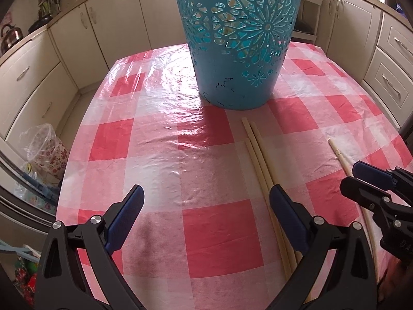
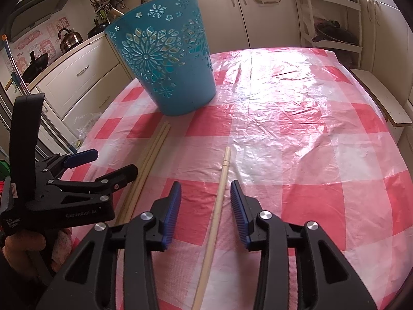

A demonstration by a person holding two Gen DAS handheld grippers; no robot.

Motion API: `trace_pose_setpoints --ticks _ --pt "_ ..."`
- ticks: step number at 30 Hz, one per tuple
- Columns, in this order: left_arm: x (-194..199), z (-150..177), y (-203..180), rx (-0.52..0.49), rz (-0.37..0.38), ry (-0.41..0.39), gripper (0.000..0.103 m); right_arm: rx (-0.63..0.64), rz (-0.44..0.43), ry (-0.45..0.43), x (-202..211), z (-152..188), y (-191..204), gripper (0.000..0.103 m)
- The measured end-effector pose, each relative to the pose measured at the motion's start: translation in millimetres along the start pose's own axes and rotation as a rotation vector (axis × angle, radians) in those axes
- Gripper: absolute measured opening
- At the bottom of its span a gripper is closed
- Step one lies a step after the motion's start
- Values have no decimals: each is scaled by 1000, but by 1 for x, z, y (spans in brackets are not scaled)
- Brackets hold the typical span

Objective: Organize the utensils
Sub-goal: 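Move the left gripper to the chopstick pile and close on one chopstick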

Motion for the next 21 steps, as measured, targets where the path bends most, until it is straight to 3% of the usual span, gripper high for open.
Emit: trace_pose_setpoints --ticks 17,20,21 --pt "-10 2 0 44 19 63 93 2 -7 -1 1 0 1 42" --pt "-8 0 -1 44 26 55 82 -3 -11 -1 1 0 1 42" --pt "-6 -1 -2 40 31 53 74 -4 -12 0 1 0 1 41"
Point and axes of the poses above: each gripper's, at about its wrist camera, not at the fingertips, and x roughly against the way its jaws point, y to its left, z to its underside, the point moved 6 cm from there along -x, roughly the way its jaws point, and after that the axes turned 6 degrees about -z, right-handed, at the moved point
